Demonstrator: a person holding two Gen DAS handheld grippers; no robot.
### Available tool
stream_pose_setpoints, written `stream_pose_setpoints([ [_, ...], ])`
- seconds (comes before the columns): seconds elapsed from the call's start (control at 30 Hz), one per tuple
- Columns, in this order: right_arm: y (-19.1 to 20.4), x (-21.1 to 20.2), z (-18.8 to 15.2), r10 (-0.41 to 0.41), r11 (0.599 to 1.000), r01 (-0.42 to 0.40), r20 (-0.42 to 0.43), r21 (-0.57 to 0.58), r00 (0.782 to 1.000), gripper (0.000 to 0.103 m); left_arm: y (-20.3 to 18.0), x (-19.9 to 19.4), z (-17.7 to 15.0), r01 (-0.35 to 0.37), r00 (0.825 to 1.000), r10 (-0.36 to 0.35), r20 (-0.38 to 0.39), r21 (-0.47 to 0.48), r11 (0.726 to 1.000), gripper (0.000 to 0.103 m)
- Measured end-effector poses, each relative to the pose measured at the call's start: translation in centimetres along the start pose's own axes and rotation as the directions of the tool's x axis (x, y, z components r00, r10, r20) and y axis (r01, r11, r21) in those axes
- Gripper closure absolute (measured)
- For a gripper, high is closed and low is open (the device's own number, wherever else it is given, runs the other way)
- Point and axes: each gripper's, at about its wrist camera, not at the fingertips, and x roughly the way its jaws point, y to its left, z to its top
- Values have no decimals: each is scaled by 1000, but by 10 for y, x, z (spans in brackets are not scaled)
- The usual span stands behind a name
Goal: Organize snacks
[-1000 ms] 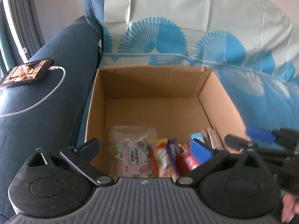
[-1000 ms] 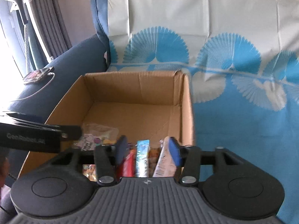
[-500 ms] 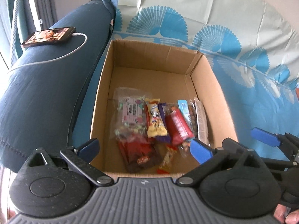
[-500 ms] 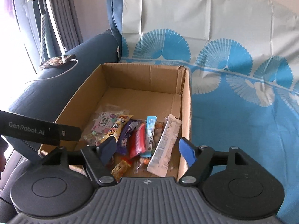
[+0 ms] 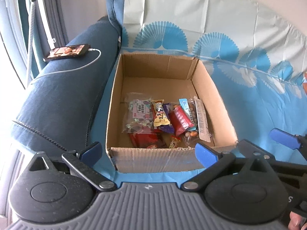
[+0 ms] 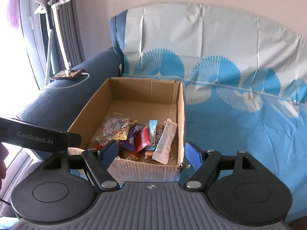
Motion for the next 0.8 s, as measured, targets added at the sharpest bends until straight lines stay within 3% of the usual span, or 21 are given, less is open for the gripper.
stream_pose_setpoints([
  [0.17,2,-20,-7,-5,1000,5,24,-17,1000,20,0,-14,-6,-6,1000,6,21,-6,1000,0],
  [0.37,3,-39,-12,-21,1000,22,56,-22,998,19,-3,-25,-15,-71,997,71,25,22,997,0],
  [0.8,5,-54,-14,-22,999,25,92,-27,996,17,1,-39,-18,-80,995,80,55,1,997,0],
])
